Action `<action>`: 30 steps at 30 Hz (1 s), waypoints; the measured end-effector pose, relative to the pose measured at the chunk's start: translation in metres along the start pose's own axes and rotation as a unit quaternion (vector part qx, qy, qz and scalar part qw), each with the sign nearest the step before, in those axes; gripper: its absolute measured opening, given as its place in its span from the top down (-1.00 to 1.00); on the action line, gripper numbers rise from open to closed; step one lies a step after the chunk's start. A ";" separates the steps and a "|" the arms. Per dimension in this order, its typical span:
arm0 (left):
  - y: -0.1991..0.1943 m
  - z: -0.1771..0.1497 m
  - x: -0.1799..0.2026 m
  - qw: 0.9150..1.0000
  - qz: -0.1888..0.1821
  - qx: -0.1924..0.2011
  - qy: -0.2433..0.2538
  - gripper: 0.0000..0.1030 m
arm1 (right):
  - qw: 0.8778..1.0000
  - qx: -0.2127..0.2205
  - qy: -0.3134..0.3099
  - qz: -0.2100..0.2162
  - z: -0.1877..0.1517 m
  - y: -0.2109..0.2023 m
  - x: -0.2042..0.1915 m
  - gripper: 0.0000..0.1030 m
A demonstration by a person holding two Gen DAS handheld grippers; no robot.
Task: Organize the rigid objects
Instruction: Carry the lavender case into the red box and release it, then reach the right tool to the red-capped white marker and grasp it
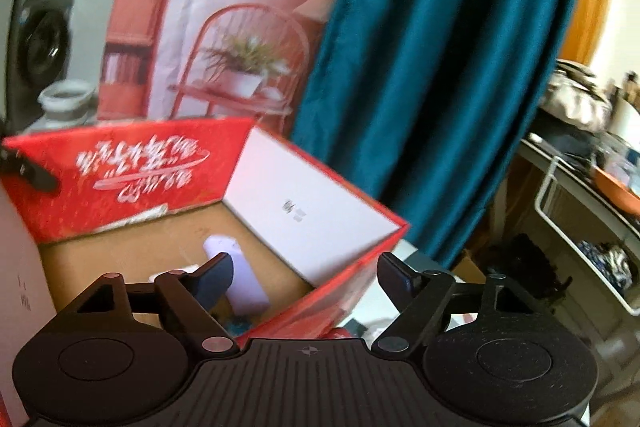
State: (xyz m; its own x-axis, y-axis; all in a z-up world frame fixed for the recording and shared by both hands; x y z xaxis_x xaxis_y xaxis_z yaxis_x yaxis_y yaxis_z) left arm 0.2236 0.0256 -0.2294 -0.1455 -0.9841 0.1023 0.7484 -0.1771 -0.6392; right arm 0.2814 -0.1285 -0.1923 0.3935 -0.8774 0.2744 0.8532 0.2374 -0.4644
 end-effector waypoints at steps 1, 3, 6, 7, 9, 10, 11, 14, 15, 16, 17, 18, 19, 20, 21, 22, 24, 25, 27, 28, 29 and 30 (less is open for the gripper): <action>0.000 0.000 0.000 1.000 0.000 0.000 0.000 0.79 | 1.000 0.006 0.013 -0.005 0.000 -0.003 0.006 -0.42; 0.000 0.000 0.000 1.000 0.000 0.000 0.000 0.79 | 0.999 0.012 0.045 -0.010 -0.001 -0.007 0.019 -0.33; 0.000 0.000 0.000 1.000 0.000 0.000 0.000 0.79 | 0.994 0.016 0.099 -0.032 -0.009 -0.011 0.043 -0.19; 0.000 0.000 0.000 1.000 0.000 0.000 0.000 0.79 | 0.993 0.016 0.114 -0.040 -0.013 -0.012 0.049 -0.16; 0.000 0.000 0.000 1.000 0.000 0.000 0.000 0.79 | 0.987 0.015 0.149 -0.059 -0.022 -0.014 0.066 -0.09; 0.000 0.000 0.000 1.000 0.000 0.000 0.000 0.79 | 0.984 0.013 0.163 -0.065 -0.027 -0.015 0.072 -0.05; 0.000 0.000 0.000 1.000 0.000 0.000 0.000 0.79 | 0.981 0.010 0.178 -0.071 -0.033 -0.015 0.077 -0.03; 0.000 0.000 0.000 1.000 0.000 0.000 0.000 0.79 | 0.975 -0.006 0.201 -0.090 -0.051 -0.010 0.086 0.01; 0.000 0.000 0.000 1.000 0.000 0.000 0.000 0.79 | 0.974 -0.015 0.205 -0.091 -0.057 -0.007 0.085 0.04; 0.000 0.000 0.000 1.000 0.000 0.000 0.000 0.79 | 0.974 -0.021 0.208 -0.090 -0.062 -0.003 0.082 0.08; 0.000 0.000 0.000 1.000 0.000 0.000 0.001 0.79 | 0.973 -0.029 0.210 -0.088 -0.066 0.001 0.079 0.12; 0.000 0.000 0.000 1.000 0.000 0.000 0.001 0.79 | 0.973 -0.038 0.213 -0.086 -0.072 0.007 0.075 0.14; 0.000 0.000 0.000 1.000 0.000 0.000 0.000 0.79 | 0.972 -0.045 0.216 -0.083 -0.076 0.012 0.071 0.19; 0.000 0.000 0.000 1.000 0.000 0.000 0.000 0.79 | 0.971 -0.052 0.219 -0.080 -0.080 0.017 0.065 0.23; 0.000 0.000 0.000 1.000 0.000 0.000 0.001 0.79 | 0.970 -0.061 0.223 -0.076 -0.085 0.022 0.060 0.26; 0.000 0.000 0.000 1.000 0.000 0.000 0.001 0.79 | 0.969 -0.072 0.223 -0.074 -0.090 0.029 0.054 0.36; 0.000 0.000 0.000 1.000 0.001 0.000 0.001 0.79 | 0.970 -0.101 0.208 -0.075 -0.103 0.039 0.040 0.51; 0.000 0.000 0.000 1.000 0.001 0.000 0.001 0.79 | 0.969 -0.113 0.205 -0.077 -0.108 0.043 0.035 0.53; -0.001 0.000 0.000 1.000 0.001 -0.001 0.001 0.79 | 0.966 -0.125 0.213 -0.078 -0.115 0.050 0.028 0.54; 0.000 0.000 0.000 1.000 0.002 -0.001 0.002 0.79 | 0.963 -0.131 0.222 -0.079 -0.118 0.052 0.026 0.55; 0.000 0.000 0.000 1.000 0.003 -0.001 0.003 0.79 | 0.960 -0.135 0.230 -0.081 -0.121 0.054 0.024 0.55; 0.000 0.000 0.000 1.000 0.003 -0.001 0.002 0.79 | 0.959 -0.130 0.238 -0.084 -0.122 0.054 0.024 0.55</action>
State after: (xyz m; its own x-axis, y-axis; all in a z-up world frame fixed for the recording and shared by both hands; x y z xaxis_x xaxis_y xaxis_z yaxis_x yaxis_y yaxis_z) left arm 0.2231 0.0253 -0.2295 -0.1438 -0.9851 0.0947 0.7480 -0.1709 -0.6413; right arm 0.2950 -0.1873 -0.3138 0.0041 -0.9997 -0.0235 0.7518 0.0186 -0.6592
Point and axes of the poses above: each gripper's, at about its wrist camera, not at the fingertips, and y roughly the way its jaws point, x to its right, z to its top, the point moved 7 cm from there along y, roughly the way its jaws point, and after that the axes turned 1 degree about -z, right-handed, at the moved point
